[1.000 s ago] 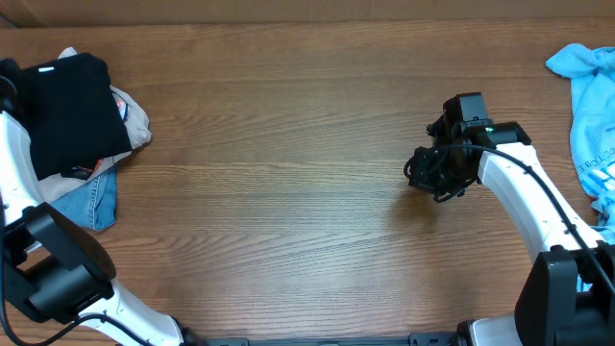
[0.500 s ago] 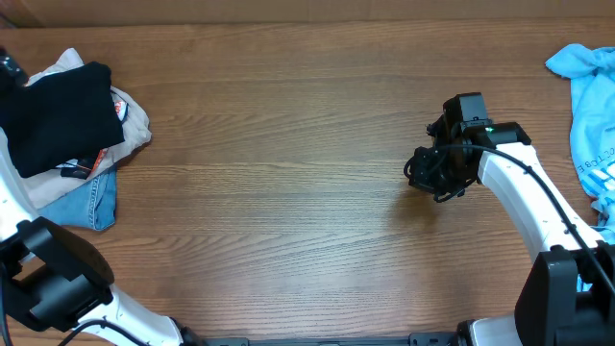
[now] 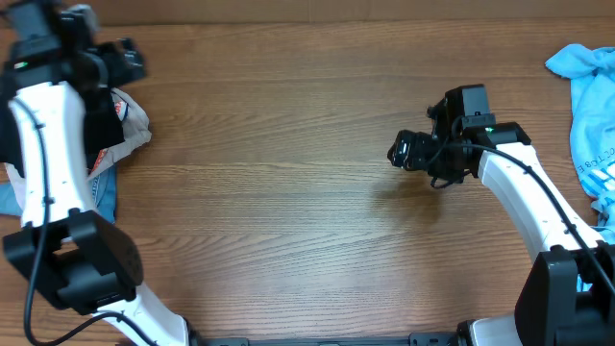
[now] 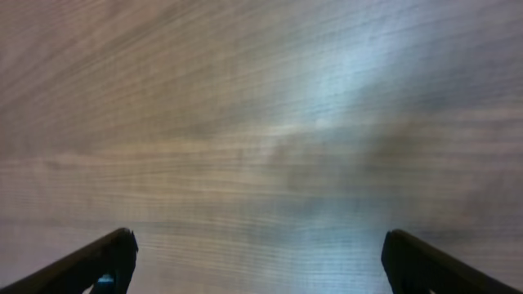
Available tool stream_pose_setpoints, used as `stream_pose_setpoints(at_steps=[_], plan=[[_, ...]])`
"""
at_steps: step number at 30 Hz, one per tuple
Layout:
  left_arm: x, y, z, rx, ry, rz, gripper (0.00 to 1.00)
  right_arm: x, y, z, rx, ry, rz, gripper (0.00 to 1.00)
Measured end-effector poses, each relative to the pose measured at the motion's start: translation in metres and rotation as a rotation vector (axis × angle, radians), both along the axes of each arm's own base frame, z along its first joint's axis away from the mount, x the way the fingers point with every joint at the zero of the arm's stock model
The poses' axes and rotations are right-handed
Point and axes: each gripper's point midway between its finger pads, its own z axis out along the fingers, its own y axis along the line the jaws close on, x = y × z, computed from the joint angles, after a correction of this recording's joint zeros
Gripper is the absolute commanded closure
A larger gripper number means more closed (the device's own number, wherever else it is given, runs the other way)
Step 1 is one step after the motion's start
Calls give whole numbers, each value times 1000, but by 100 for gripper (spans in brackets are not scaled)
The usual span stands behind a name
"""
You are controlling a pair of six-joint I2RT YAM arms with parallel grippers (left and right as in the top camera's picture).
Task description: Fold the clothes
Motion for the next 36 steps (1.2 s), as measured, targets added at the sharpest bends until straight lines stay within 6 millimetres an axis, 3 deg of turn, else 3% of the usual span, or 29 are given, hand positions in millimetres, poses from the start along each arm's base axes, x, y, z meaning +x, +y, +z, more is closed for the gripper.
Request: stream_pose_setpoints(at_steps=[5, 9, 15, 18, 24, 27, 36], plan=[[-16, -67, -16, -28, 118, -123, 0, 20, -11, 6, -59, -101, 22, 0], [-38, -100, -27, -44, 226, -185, 0, 17, -23, 4, -141, -88, 29, 0], [-85, -119, -41, -86, 432, -186, 0, 7, -28, 12, -171, -34, 32, 0], [-109, -123, -45, -102, 534, -165, 0, -7, -28, 8, -165, 36, 1, 0], [-128, -127, -45, -68, 613, -157, 0, -33, -24, 7, -139, 148, -43, 0], [-135, -134, -35, -18, 595, -174, 0, -41, -13, 15, -136, 127, -31, 0], [-170, -165, 47, 92, 230, -239, 0, -90, 37, 63, -158, -92, 64, 0]])
